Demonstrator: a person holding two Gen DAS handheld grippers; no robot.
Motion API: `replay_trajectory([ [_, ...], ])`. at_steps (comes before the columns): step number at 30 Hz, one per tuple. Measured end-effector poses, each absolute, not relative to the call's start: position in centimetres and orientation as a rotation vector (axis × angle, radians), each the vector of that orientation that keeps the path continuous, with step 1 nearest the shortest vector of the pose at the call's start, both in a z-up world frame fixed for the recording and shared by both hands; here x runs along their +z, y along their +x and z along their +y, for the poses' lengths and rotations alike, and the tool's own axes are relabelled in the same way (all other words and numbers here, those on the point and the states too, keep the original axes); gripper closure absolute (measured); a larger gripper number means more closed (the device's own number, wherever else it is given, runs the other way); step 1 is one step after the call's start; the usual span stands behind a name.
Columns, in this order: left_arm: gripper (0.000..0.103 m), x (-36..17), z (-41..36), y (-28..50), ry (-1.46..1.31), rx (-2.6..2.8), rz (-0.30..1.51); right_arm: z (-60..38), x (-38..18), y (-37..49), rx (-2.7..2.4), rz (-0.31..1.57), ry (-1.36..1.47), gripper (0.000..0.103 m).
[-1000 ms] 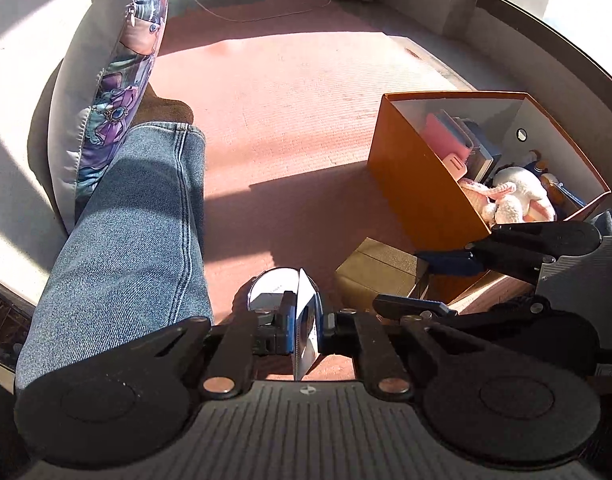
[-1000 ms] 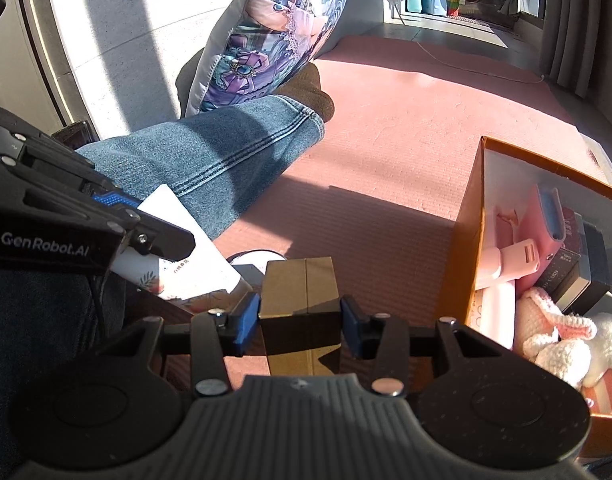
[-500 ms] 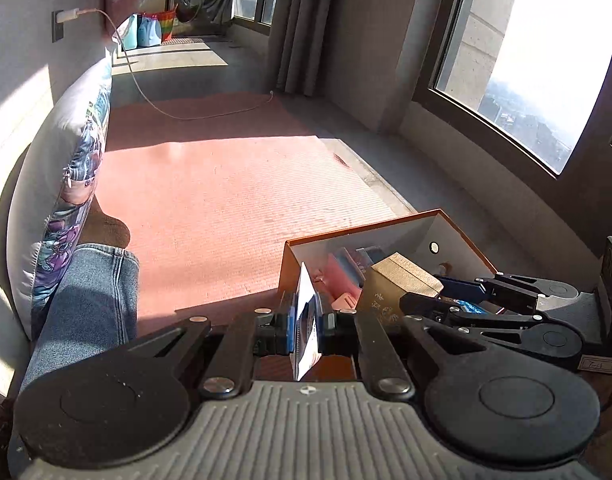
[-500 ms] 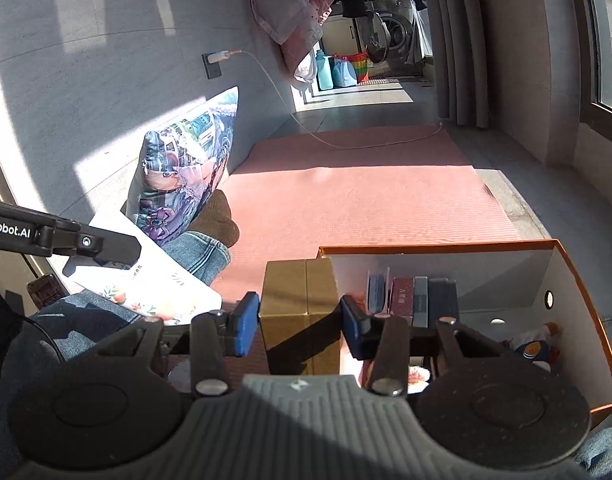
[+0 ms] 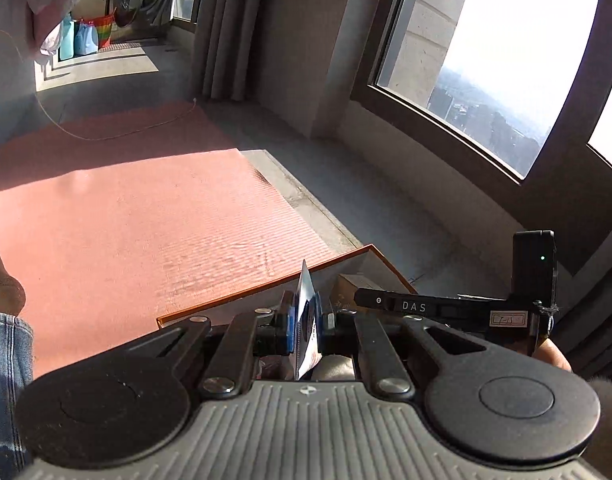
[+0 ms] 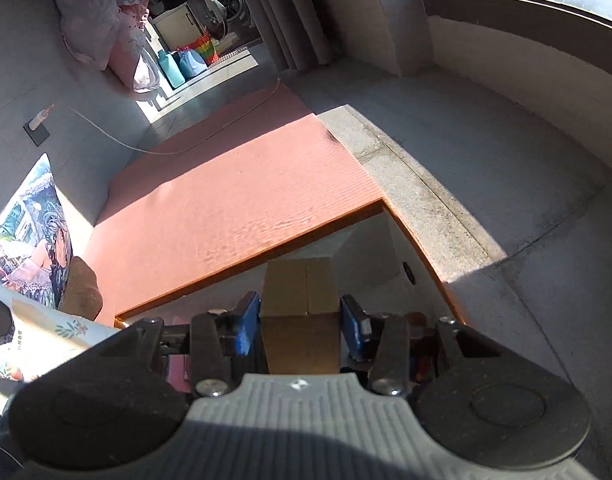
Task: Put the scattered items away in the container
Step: 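Carry the gold box into the orange box and open the right gripper while the left carries the tube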
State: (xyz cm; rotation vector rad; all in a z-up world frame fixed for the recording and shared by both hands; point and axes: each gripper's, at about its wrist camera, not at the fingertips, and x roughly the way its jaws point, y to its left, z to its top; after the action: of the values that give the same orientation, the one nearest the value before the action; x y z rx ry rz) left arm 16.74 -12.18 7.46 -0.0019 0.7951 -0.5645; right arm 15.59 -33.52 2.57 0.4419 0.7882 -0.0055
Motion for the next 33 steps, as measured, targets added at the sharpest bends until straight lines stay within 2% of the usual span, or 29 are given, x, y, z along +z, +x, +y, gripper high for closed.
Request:
replay_trajectory([
  [12, 0.092, 3.9, -14.1, 19.1, -0.005, -0.518, 0.884, -34.6, -3.8, 18.7, -0.009, 0.904, 0.686, 0.056],
  [15, 0.092, 3.7, -14.2, 18.9, -0.006, -0.522, 0.894, -35.2, -4.1, 18.3, -0.037, 0.912, 0.730, 0.055],
  [18, 0.092, 3.6, -14.3, 18.8, -0.006, -0.520, 0.899, -35.1, -4.1, 18.6, -0.090, 0.930, 0.701, 0.050],
  [33, 0.092, 4.0, -14.7, 19.5, -0.023, -0.510, 0.916, -34.7, -3.6, 18.0, -0.132, 0.901, 0.673, 0.048],
])
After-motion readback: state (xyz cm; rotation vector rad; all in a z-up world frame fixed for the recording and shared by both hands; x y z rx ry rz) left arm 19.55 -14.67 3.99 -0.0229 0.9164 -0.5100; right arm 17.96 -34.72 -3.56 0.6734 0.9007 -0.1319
